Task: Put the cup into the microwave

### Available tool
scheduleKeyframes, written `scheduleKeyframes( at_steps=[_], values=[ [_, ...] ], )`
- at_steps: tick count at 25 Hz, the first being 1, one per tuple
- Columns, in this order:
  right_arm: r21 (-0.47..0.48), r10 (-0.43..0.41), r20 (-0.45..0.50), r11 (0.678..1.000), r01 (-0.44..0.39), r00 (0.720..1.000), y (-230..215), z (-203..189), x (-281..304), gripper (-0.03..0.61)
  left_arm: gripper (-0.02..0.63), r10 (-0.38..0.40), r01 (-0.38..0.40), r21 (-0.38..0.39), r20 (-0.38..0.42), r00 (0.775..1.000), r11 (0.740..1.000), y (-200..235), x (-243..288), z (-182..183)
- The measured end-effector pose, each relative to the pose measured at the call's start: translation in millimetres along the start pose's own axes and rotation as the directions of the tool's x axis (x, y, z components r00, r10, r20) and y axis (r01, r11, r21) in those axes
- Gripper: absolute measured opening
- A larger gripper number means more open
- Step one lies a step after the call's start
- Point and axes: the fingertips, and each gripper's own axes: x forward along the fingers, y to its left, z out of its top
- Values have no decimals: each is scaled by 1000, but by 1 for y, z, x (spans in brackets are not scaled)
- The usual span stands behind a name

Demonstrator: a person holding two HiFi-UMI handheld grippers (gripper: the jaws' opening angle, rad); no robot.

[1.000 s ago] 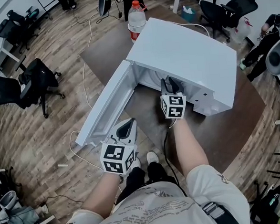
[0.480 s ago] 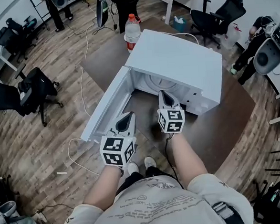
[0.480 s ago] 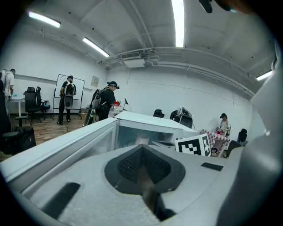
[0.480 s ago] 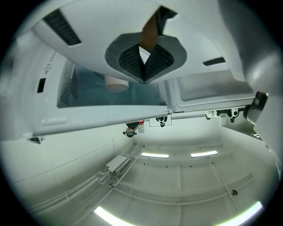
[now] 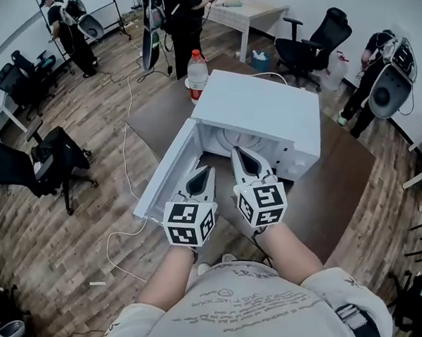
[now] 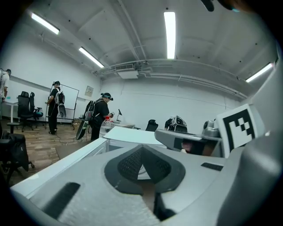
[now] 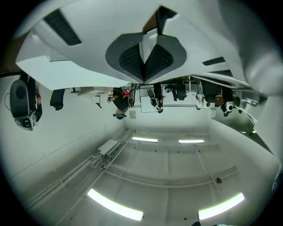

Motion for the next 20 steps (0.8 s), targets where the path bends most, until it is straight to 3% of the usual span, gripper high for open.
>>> scheduleKeyframes(
  at_steps=[5, 20],
  values=[
    [18, -1, 20, 1000, 0, 1000, 17, 14, -31, 12, 12, -20, 19, 21, 37, 999, 1000, -7, -3, 16],
    [35, -68, -5, 997, 68, 998, 4, 6, -42, 12, 12, -34, 33, 30, 23, 999, 999, -14, -8, 11]
  ],
)
